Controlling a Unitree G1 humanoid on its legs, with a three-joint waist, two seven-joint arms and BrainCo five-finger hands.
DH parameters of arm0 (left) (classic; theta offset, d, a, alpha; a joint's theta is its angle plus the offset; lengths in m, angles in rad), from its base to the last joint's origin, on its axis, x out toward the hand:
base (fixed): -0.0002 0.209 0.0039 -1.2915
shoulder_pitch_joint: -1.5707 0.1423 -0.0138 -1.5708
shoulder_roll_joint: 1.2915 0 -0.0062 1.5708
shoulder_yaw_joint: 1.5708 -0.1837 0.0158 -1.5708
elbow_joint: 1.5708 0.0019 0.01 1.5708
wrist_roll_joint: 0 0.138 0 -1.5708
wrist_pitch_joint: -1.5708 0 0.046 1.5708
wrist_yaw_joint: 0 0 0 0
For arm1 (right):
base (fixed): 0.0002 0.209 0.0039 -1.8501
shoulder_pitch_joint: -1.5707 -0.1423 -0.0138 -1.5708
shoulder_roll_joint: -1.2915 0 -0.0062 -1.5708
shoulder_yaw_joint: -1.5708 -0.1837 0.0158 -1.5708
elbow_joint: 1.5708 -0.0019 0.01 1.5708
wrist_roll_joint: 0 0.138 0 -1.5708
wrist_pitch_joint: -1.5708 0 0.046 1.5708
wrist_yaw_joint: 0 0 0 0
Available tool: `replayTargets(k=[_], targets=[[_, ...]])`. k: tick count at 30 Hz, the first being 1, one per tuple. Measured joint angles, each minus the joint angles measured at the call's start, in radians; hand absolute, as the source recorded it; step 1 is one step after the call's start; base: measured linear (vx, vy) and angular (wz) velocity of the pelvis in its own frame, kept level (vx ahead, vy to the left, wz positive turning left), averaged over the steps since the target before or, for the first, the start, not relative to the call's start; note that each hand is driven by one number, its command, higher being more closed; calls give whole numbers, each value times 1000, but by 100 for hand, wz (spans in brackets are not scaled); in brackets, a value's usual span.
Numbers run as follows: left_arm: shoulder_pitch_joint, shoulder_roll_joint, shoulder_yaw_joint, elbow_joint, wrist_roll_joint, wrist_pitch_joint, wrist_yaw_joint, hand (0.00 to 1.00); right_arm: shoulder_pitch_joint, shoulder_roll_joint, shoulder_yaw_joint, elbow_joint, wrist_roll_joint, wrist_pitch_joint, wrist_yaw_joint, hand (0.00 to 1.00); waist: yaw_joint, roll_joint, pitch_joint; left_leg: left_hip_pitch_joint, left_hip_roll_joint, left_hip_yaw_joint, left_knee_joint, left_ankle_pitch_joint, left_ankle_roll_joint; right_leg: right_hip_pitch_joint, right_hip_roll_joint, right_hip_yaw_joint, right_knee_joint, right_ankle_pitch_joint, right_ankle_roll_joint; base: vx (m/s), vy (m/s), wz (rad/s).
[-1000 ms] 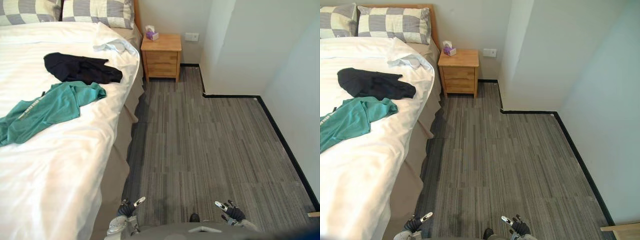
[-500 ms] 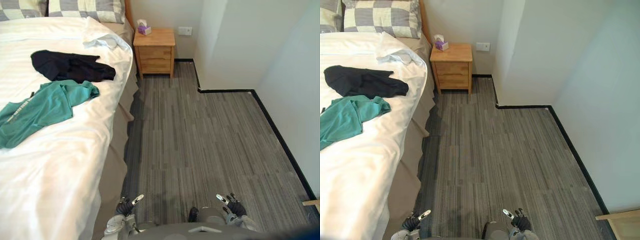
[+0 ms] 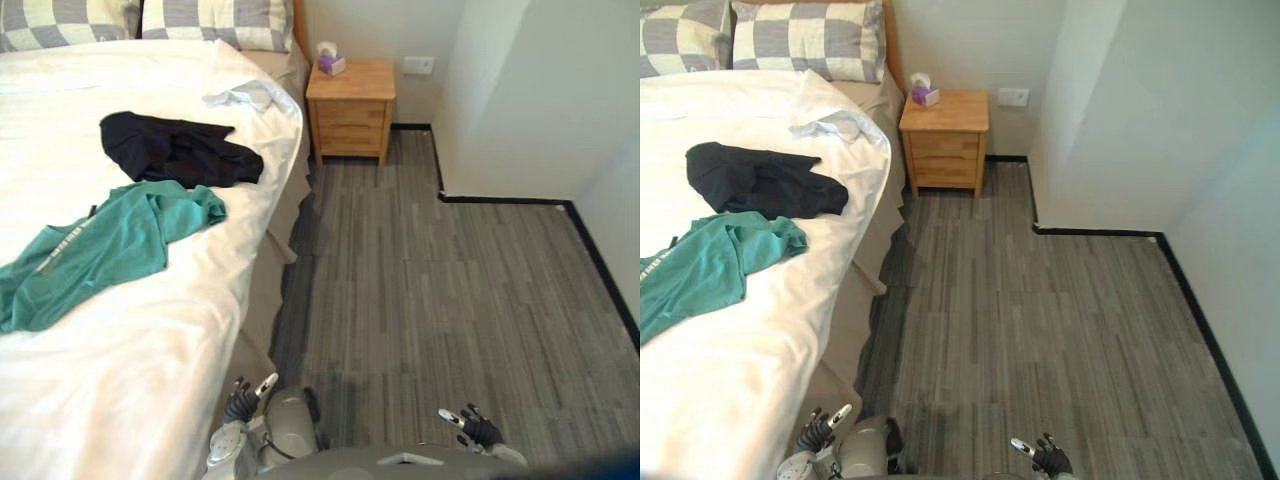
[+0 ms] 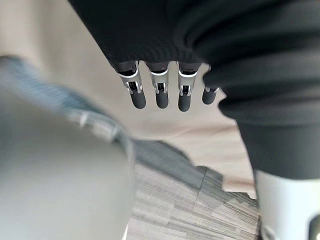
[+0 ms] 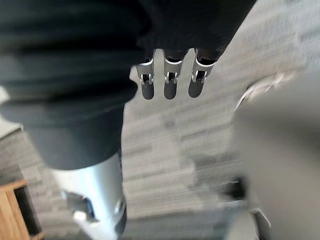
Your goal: Tidy the bed and pick cloth on bed and put in laundry
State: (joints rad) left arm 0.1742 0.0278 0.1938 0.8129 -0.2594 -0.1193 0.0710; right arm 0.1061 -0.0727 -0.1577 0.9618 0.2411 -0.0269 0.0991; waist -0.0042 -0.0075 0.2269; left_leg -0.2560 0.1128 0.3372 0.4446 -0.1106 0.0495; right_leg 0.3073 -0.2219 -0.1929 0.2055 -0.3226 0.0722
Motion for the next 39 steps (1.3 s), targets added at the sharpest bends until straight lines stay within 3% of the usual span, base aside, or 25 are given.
replayTargets(k=[1,2,3,5,6,9,11,13,14,16,18,19,21,22,24,25,26,27,28,31,33,36,37,38,39], targets=[[-20,4,10,16,3,3,5,0,1,19,20,-11,-1,-2,15,0,-3,-6,2,32,-13,11,-63,16,-4,-5,23,45,-14,-1,-2,263,118,-24],[-12,-8,10,18,11,3,1,0,1,28,20,-37,-9,-10,26,0,7,7,2,40,10,17,-63,20,-16,-24,83,94,-47,23,-26,324,115,-38],[-7,-13,26,10,2,-2,1,0,6,30,21,-41,-9,-25,25,0,12,-7,4,25,30,36,15,6,-37,-20,117,128,-103,96,-42,252,90,-49],[-17,-10,44,10,11,-8,2,0,4,30,24,-32,-9,-29,22,0,26,-16,12,-27,53,37,97,-38,-79,11,99,147,-112,109,-35,153,68,-40],[-16,-24,40,33,14,-5,0,0,16,15,11,-28,-11,-32,18,0,15,10,-3,-18,49,20,-13,-4,-40,19,105,168,-112,107,-32,197,140,-40],[-24,-6,31,59,17,-1,1,0,13,22,4,0,-30,-33,15,0,9,-8,-21,40,6,59,-24,-72,-33,6,60,188,-57,119,-12,240,165,-29],[-33,7,22,87,20,13,-3,0,16,27,-14,20,-28,-36,12,0,-4,-29,-39,83,-32,61,-49,-100,-12,-56,32,192,123,120,-4,270,166,4],[-38,34,-22,96,44,29,-25,0,15,37,-33,31,-19,-46,3,0,-9,-60,-42,162,-82,57,-109,-111,-3,-172,-11,195,427,194,91,262,117,24],[-45,51,-38,109,57,37,-33,0,17,39,-37,39,-10,-55,-4,0,-14,-70,-32,230,-107,52,-150,-123,3,-249,-31,198,628,247,98,252,103,16],[-66,66,-45,158,62,50,-37,0,30,39,-40,42,-9,-69,-14,0,-25,-82,-26,336,-117,37,-209,-129,-7,-337,-15,177,793,141,50,347,97,24],[-71,65,-46,187,80,50,-28,0,51,32,-30,55,-6,-89,-24,0,-42,-77,-26,417,-108,29,-261,-128,-11,-416,17,124,779,66,33,383,26,30],[-80,62,-46,203,83,53,-25,0,57,28,-32,58,3,-95,-24,0,-55,-64,-20,457,-94,20,-278,-137,-12,-466,41,83,710,46,4,362,-69,29],[-90,45,-45,207,85,65,-21,0,61,20,-43,55,15,-112,-23,0,-71,-31,-3,503,-59,7,-288,-158,-28,-517,72,13,554,38,-2,386,-103,28],[-94,32,-44,210,87,70,-21,0,71,21,-44,47,27,-117,-23,0,-76,-9,3,526,-36,-1,-295,-174,-45,-548,84,-32,427,58,-16,441,-141,33],[-95,21,-39,209,107,72,-21,0,83,21,-49,29,44,-120,-24,0,-84,5,9,556,-8,-20,-309,-194,-78,-581,80,-82,237,142,-33,510,-182,38],[-94,15,-32,207,120,70,-21,0,97,23,-49,15,49,-120,-25,0,-85,7,10,593,4,-19,-326,-206,-103,-584,82,-90,120,232,-39,625,-246,24],[-89,6,-29,211,135,64,-21,0,102,12,-50,12,50,-120,-27,0,-86,15,15,636,28,-14,-336,-215,-133,-557,110,-105,115,337,-125,648,-236,2],[-94,-5,-31,210,142,62,-24,0,97,0,-49,12,49,-119,-32,0,-80,42,18,649,49,-7,-339,-206,-142,-553,129,-114,135,324,-131,621,-224,-18],[-96,-20,-35,200,168,44,-34,0,90,-5,-47,2,50,-122,-34,0,-69,53,30,659,59,11,-339,-164,-156,-569,134,-112,199,267,-148,448,-171,-22],[-106,-37,-36,201,204,35,-42,0,90,-8,-43,0,51,-121,-38,0,-81,53,34,696,71,9,-352,-63,-168,-578,124,-125,316,189,-179,503,-271,6],[-106,-36,-40,200,235,35,-39,0,90,-6,-35,1,52,-118,-39,0,-89,41,31,695,80,4,-326,-21,-170,-577,111,-124,376,130,-169,394,-224,16],[-101,-21,-37,202,233,36,-21,0,82,-1,-59,21,49,-101,-36,0,-89,37,29,704,81,-45,-281,-21,-172,-562,124,-108,399,4,-132,236,-120,-9],[-88,-21,-31,202,218,38,-15,0,81,3,-74,32,49,-88,-36,0,-89,39,25,684,93,-78,-215,-18,-178,-545,138,-100,391,-13,-124,242,-171,-21],[-68,-20,-29,190,181,33,3,0,82,-7,-81,51,33,-68,-36,0,-90,49,16,605,123,-147,-36,11,-217,-507,170,-102,350,-16,-119,190,-154,-19],[-66,-21,-23,191,167,19,14,0,84,-17,-79,69,26,-59,-34,0,-90,60,15,523,151,-198,127,86,-248,-461,204,-101,293,-15,-118,332,-144,-27]])
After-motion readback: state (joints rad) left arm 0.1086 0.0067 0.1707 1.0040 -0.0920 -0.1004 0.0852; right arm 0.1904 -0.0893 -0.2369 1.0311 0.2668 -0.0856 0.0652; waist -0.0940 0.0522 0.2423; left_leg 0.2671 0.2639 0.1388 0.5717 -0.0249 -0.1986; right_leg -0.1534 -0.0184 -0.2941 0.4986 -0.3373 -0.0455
